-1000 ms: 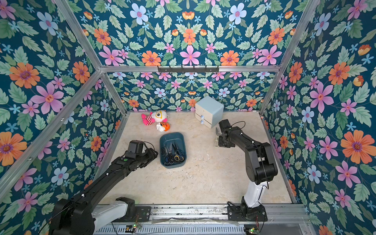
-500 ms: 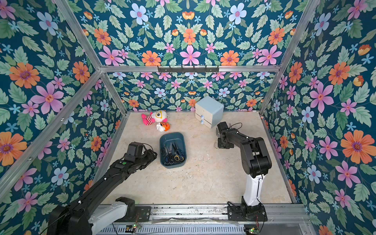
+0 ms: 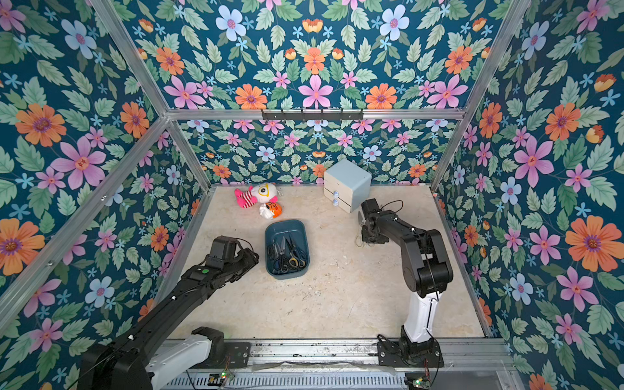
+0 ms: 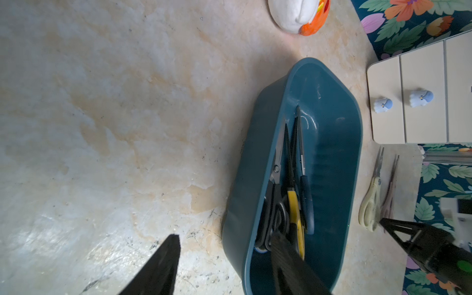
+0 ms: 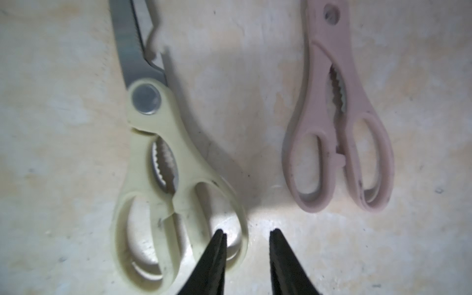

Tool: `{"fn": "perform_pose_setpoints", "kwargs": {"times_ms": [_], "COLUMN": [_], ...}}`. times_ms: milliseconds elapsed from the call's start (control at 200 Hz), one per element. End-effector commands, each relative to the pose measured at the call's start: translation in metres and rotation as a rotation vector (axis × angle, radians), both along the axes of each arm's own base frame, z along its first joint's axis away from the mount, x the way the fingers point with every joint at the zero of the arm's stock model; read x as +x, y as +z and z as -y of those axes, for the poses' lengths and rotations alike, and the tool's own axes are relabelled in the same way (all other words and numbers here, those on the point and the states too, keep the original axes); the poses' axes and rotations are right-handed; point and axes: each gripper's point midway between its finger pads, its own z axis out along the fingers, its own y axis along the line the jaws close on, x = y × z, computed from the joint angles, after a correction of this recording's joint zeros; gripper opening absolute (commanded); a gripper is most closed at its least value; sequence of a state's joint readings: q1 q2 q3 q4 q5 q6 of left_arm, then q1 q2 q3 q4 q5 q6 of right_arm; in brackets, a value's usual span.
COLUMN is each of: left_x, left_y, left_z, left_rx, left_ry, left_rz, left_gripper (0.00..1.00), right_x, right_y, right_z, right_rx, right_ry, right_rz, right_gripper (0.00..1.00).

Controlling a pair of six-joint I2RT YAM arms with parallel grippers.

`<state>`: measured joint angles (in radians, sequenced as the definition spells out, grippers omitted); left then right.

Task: Take the scissors out of the storage box
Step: Place the scissors at the center of the board, then pick up the scissors from the storage box.

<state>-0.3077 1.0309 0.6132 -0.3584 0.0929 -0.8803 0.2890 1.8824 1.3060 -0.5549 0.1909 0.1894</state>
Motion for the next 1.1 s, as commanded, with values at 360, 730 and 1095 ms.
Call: {"fn": "perform_pose_setpoints", "kwargs": {"times_ms": [360,730,1095], "left_x": [0.015,0.016,0.003], "left_y": [-0.007,-0.011,-0.019], "left_z": [0.006,-0.003,-0.017], "left_rx": [0.027,0.032,0.003], "left_ry": [-0.079,-0.134,-0.134], "left_rz": [0.001,-0.014,-0.036], "left_gripper": [0.66,0.66,0.67], "right_x": [-0.055,-0.102,-0.102], "right_y": [0.073,0.091,0.054], "right_z": [-0.142,-0.268,-0.315], "right_rx": [0.350,0.666,0.550], "right_ry": [0.147,0.264,0.337], "right_rz": [0.061,0.075,0.009], "right_gripper": [0.37,0.38,0.37]}}
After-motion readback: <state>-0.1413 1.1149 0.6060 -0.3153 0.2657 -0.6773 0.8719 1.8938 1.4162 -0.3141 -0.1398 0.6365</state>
